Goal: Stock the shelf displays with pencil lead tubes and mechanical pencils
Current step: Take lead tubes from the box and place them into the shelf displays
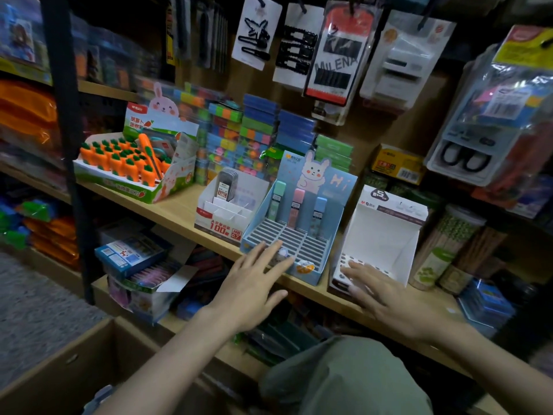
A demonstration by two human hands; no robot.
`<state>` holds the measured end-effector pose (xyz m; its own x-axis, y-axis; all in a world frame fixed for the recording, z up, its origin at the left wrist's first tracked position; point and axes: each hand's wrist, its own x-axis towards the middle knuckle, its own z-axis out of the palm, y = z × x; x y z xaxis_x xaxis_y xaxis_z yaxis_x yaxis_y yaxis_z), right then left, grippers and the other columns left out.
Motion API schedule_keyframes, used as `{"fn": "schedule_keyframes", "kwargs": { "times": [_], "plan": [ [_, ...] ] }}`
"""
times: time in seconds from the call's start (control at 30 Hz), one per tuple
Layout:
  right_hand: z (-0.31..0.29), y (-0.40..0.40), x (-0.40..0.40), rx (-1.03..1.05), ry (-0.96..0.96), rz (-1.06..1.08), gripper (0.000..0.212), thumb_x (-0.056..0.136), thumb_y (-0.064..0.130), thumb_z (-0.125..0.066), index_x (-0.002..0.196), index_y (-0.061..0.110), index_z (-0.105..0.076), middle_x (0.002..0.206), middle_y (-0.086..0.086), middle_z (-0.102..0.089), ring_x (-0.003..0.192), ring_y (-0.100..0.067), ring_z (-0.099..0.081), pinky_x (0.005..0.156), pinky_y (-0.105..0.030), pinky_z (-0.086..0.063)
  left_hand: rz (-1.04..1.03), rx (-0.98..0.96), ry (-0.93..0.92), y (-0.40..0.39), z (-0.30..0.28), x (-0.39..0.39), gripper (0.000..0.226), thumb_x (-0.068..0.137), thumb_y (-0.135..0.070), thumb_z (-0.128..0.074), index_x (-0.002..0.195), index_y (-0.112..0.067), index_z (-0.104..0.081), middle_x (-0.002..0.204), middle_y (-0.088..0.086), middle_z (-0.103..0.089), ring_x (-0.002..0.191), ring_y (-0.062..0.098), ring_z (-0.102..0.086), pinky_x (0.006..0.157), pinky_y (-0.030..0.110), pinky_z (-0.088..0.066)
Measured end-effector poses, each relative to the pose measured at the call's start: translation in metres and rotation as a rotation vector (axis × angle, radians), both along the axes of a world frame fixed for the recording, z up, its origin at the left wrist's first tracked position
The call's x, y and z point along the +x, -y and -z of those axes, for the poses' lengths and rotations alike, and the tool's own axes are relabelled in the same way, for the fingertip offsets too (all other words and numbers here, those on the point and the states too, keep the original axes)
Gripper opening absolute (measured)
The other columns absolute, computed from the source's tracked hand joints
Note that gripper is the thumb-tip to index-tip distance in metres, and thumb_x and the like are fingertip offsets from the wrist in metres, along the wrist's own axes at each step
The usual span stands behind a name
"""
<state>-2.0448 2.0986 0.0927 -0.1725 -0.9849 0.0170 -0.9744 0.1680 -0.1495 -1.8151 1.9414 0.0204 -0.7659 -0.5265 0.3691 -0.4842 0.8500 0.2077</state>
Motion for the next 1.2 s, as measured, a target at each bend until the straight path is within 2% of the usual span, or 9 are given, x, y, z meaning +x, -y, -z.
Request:
{"fn": "schedule_keyframes", "kwargs": {
  "times": [0.2, 0.3, 0.4, 0.53, 0.67, 0.77, 0.83, 1.0, 1.2],
  "plan": [
    [-0.016, 0.007, 0.008, -0.204, 0.032, 0.012, 0.037, 0.101, 0.042, -0.039, 0.130, 0.028, -0.057, 0.137, 0.009, -0.054, 0.128, -0.007, -0.047, 0.105, -0.021, -0.034, 0.041, 0.046, -0.097, -0.007, -0.002, 0.003, 0.061, 0.099, -0.048, -0.042, 0.152, -0.040, -0.014, 0.161, -0.014, 0.014, 0.149, 0.012, 0.009, 0.119, 0.037, -0.009],
    [-0.037, 0.027, 0.041, -0.391, 0.113, -0.026, 0.024, 0.099, 0.033, -0.050, 0.113, 0.024, -0.067, 0.107, 0.011, -0.067, 0.098, -0.002, -0.061, 0.087, -0.022, -0.051, 0.069, 0.053, -0.292, -0.013, -0.001, 0.016, 0.047, 0.098, -0.037, -0.049, 0.144, -0.035, -0.037, 0.157, -0.015, -0.017, 0.144, 0.003, -0.014, 0.114, 0.025, -0.019],
    [-0.047, 0.057, 0.091, -0.187, 0.169, -0.268, 0.018, 0.098, 0.032, -0.054, 0.107, 0.026, -0.068, 0.099, 0.014, -0.068, 0.089, 0.002, -0.063, 0.081, -0.019, -0.053, -0.007, 0.307, -0.399, -0.017, 0.012, 0.045, 0.025, 0.096, -0.029, -0.055, 0.121, -0.035, -0.057, 0.124, -0.020, -0.054, 0.117, -0.007, -0.046, 0.096, 0.013, -0.039],
    [0.000, 0.097, 0.161, 0.183, 0.089, -0.558, 0.020, 0.096, 0.037, -0.055, 0.106, 0.025, -0.068, 0.104, 0.008, -0.069, 0.090, -0.006, -0.064, 0.076, -0.021, -0.052, -0.277, 0.808, -0.352, -0.018, 0.057, 0.104, 0.010, 0.095, -0.022, -0.059, 0.096, -0.026, -0.068, 0.085, -0.012, -0.068, 0.073, -0.003, -0.061, 0.065, 0.011, -0.044],
    [0.090, 0.110, 0.216, 0.405, 0.181, -0.613, 0.019, 0.095, 0.028, -0.057, 0.101, 0.017, -0.072, 0.092, 0.005, -0.069, 0.079, -0.005, -0.060, 0.065, -0.013, -0.043, -0.638, 1.024, -0.328, -0.046, 0.113, 0.168, 0.014, 0.094, -0.004, -0.057, 0.082, -0.009, -0.064, 0.074, 0.006, -0.058, 0.074, 0.016, -0.052, 0.064, 0.023, -0.040],
    [0.161, 0.109, 0.238, 0.523, 0.329, -0.515, 0.016, 0.094, 0.019, -0.059, 0.083, 0.022, -0.069, 0.072, 0.010, -0.062, 0.059, 0.004, -0.051, 0.054, -0.008, -0.038, -0.811, 1.048, -0.201, -0.077, 0.150, 0.212, 0.019, 0.093, -0.013, -0.059, 0.104, 0.001, -0.067, 0.087, 0.007, -0.059, 0.086, 0.014, -0.054, 0.065, 0.008, -0.041],
    [0.202, 0.108, 0.242, 0.565, 0.351, -0.419, 0.011, 0.091, 0.018, -0.062, 0.084, 0.019, -0.070, 0.077, 0.007, -0.066, 0.071, -0.007, -0.060, 0.065, -0.019, -0.046, -0.843, 1.094, -0.074, -0.091, 0.175, 0.229, 0.033, 0.088, -0.025, -0.060, 0.103, 0.002, -0.069, 0.096, 0.013, -0.067, 0.096, 0.021, -0.062, 0.074, 0.015, -0.047],
    [0.270, 0.105, 0.248, 0.604, 0.310, -0.245, 0.022, 0.086, 0.026, -0.070, 0.104, 0.015, -0.069, 0.106, -0.004, -0.071, 0.088, -0.014, -0.060, 0.079, -0.024, -0.047, -1.152, 1.206, -0.141, -0.095, 0.239, 0.234, 0.007, 0.087, -0.019, -0.066, 0.088, -0.018, -0.059, 0.098, 0.004, -0.063, 0.094, 0.021, -0.059, 0.072, 0.024, -0.041],
    [0.324, 0.109, 0.260, 0.701, 0.228, -0.287, 0.072, 0.071, 0.028, -0.085, 0.135, 0.019, -0.052, 0.131, -0.004, -0.051, 0.116, -0.021, -0.055, 0.098, -0.029, -0.045, -1.255, 1.142, -0.353, -0.094, 0.285, 0.208, 0.030, 0.080, -0.020, -0.077, 0.104, -0.011, -0.061, 0.104, 0.010, -0.066, 0.093, 0.025, -0.062, 0.079, 0.029, -0.051]
  ]
}}
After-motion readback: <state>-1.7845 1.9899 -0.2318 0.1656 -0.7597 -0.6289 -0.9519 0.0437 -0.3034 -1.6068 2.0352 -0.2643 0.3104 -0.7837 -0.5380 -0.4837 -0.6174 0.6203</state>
